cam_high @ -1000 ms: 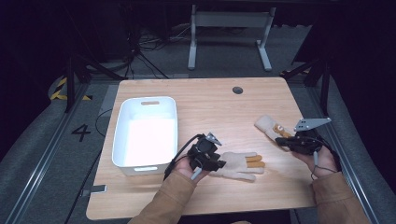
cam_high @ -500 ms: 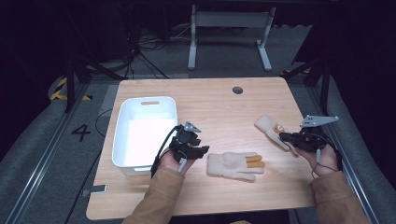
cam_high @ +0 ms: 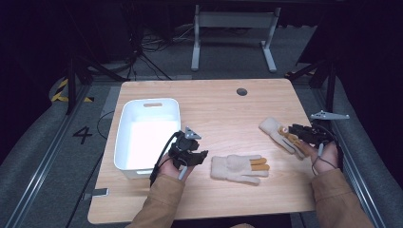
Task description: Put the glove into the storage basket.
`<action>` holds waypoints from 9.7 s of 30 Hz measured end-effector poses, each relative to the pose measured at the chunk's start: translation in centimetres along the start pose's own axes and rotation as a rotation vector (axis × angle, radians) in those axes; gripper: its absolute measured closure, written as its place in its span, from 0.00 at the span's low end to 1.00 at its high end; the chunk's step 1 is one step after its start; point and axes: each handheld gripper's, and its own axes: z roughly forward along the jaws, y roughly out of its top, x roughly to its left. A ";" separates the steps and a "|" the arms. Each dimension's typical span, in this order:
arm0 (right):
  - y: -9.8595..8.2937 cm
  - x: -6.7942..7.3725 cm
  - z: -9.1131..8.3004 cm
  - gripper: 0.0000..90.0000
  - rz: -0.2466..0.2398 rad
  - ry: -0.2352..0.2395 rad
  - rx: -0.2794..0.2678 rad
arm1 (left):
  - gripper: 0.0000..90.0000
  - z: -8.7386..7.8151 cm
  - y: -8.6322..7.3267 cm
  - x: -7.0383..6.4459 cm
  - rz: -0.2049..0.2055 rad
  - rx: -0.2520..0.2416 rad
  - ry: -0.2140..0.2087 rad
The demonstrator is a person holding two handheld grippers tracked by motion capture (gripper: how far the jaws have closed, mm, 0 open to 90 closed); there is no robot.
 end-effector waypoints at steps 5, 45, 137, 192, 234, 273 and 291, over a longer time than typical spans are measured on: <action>-0.2 -0.1 1.5 0.76 -0.018 -0.034 0.049 | 0.61 0.0 -0.2 -0.5 0.012 0.011 -0.008; -1.0 -0.2 5.1 0.83 -0.118 -0.107 0.265 | 0.60 1.2 -0.5 -1.5 0.059 0.077 -0.039; 5.8 10.9 -4.6 1.00 -0.494 0.366 0.213 | 0.61 0.7 -0.7 -1.8 0.077 0.126 -0.140; 5.8 17.6 2.1 1.00 -0.702 0.616 0.216 | 0.62 -0.4 -2.5 -1.3 0.043 0.148 -0.112; 1.8 16.6 2.8 0.65 -0.663 0.508 0.407 | 0.51 1.9 -0.1 -3.0 0.135 0.170 -0.202; 2.1 5.5 -3.8 0.48 -0.174 0.128 0.001 | 0.20 3.1 1.8 -3.9 0.182 0.098 -0.237; -0.4 1.2 -2.4 0.45 -0.058 0.020 0.020 | 0.10 3.6 1.9 -3.7 0.166 0.064 -0.241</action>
